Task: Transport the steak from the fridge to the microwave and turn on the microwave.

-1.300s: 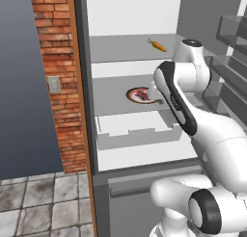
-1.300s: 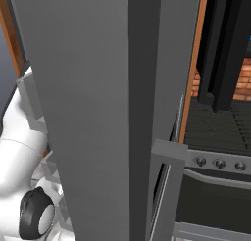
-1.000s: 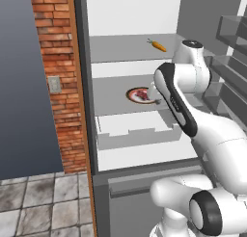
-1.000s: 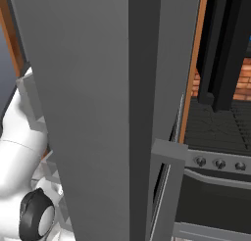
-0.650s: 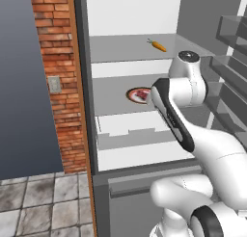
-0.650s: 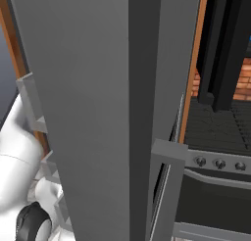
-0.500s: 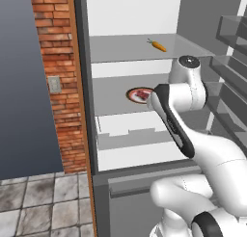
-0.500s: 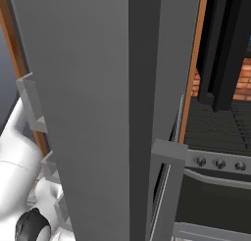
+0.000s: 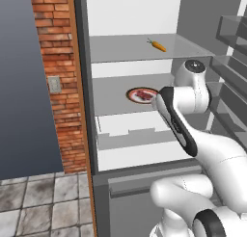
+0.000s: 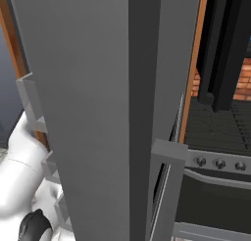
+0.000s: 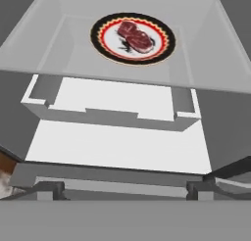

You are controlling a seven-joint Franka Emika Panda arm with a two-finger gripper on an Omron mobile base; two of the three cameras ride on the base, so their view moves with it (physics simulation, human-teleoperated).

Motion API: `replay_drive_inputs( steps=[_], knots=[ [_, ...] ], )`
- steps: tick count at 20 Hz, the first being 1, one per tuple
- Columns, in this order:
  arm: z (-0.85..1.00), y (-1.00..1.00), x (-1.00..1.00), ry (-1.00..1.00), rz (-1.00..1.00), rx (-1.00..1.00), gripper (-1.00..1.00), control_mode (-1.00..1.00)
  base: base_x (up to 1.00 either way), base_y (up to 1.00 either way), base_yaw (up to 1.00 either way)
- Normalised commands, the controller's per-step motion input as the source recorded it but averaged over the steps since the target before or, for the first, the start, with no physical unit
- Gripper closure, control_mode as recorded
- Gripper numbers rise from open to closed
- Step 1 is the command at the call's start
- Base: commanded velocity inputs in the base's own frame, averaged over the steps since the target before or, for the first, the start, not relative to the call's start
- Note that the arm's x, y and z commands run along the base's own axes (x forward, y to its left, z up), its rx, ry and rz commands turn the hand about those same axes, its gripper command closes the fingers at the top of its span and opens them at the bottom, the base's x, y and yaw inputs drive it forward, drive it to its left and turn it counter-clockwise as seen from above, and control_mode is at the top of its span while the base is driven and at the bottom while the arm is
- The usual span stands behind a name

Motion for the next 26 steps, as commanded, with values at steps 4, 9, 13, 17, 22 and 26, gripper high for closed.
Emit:
replay_drive_inputs(
  steps=[4, 9, 13, 17, 22, 26],
  knots=[
    [0.0, -0.12, 0.45, 0.0, 0.0, 0.0, -1.0, -1.0, 0.0, 0.0, 0.0],
    [0.0, -0.1, 0.38, 0.0, 0.0, 0.0, -1.0, -1.0, 0.0, 0.0, 0.0],
    [0.0, -0.04, 0.35, 0.0, 0.01, 0.0, -1.0, -1.0, 0.0, 0.0, 0.0],
    [-0.07, 0.0, 0.33, 0.0, 0.02, 0.0, -1.0, -1.0, 0.0, 0.0, 0.0],
    [-0.15, 0.0, 0.3, -0.01, 0.03, 0.0, -1.0, -1.0, 0.0, 0.0, 0.0],
    [-0.13, 0.0, 0.24, -0.02, 0.04, 0.0, -1.0, -1.0, 0.0, 0.0, 0.0]
  ],
)
